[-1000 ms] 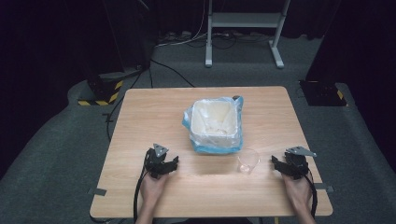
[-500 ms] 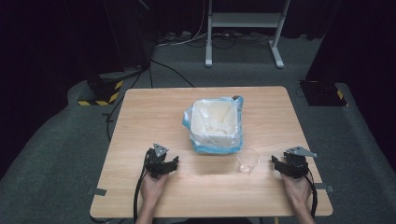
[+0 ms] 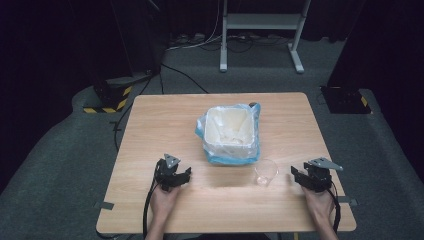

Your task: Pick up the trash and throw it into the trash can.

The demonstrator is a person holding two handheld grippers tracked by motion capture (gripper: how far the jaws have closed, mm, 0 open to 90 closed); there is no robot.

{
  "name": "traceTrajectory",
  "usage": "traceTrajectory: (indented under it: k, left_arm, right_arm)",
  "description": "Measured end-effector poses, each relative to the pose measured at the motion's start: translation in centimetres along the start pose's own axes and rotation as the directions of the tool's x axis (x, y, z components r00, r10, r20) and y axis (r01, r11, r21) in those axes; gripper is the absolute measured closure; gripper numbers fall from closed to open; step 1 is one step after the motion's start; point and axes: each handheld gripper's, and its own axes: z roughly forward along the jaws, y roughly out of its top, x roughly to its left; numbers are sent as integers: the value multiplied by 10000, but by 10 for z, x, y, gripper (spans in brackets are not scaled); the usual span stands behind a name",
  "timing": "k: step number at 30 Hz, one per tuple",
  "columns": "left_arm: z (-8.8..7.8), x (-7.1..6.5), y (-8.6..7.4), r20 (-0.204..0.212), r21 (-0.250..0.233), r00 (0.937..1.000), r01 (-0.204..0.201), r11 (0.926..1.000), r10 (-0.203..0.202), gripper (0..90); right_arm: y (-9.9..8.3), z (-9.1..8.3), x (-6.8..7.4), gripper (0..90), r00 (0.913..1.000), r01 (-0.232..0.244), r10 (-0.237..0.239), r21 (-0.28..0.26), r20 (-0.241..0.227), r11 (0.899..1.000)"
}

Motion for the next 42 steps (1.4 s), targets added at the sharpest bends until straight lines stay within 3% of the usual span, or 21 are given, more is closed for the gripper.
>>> traceTrajectory:
  k: [5, 12, 20, 42]
  left_arm:
    - [0, 0, 0, 9, 36, 10000, -50, 10000, 50, 325]
    - [0, 0, 0, 8, 35, 10000, -48, 10000, 48, 324]
    - [0, 0, 0, 9, 34, 10000, -48, 10000, 47, 324]
    - [0, 0, 0, -3, 34, 10000, -61, 10000, 61, 324]
  right_arm:
    - [1, -7, 1, 461, 9987, -228, 206, -465, -468, 9987]
    - [4, -16, 4, 492, 9958, -237, 180, -631, -892, 9977]
    - [15, -30, 11, 512, 9937, 199, -290, -840, -1087, 9963]
    - [46, -44, 34, 581, 9673, 273, -524, -1037, -2481, 9942]
